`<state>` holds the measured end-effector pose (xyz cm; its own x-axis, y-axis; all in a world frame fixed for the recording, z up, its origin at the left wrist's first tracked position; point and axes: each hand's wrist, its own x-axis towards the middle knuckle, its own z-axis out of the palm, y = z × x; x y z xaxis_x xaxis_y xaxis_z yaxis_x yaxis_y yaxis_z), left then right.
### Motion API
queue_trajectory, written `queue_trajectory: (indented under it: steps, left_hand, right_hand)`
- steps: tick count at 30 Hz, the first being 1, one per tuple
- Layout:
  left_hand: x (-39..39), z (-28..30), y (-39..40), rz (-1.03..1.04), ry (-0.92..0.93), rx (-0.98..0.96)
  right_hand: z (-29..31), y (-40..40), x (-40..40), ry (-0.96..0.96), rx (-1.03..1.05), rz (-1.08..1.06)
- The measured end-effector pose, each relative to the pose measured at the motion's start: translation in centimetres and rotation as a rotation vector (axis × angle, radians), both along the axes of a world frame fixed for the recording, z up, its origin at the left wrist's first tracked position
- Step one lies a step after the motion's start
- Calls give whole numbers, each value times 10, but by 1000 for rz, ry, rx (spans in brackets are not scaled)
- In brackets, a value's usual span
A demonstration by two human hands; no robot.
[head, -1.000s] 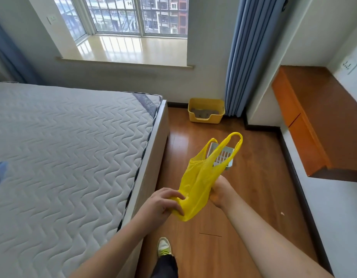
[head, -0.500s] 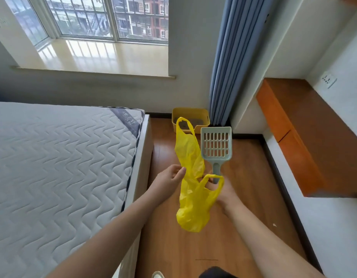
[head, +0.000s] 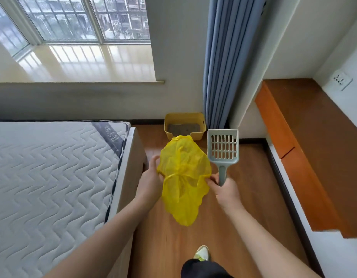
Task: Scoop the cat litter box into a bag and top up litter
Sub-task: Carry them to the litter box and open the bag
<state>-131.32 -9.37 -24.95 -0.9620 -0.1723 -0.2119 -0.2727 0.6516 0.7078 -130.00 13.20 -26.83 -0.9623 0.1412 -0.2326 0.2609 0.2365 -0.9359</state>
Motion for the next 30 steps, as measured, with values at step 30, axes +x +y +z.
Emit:
queue_trajectory:
  steps: [30]
  left_hand:
    - [-317, -26, -114, -62, 71, -132]
  right_hand:
    - [-30, -24, -288, -230, 117, -253]
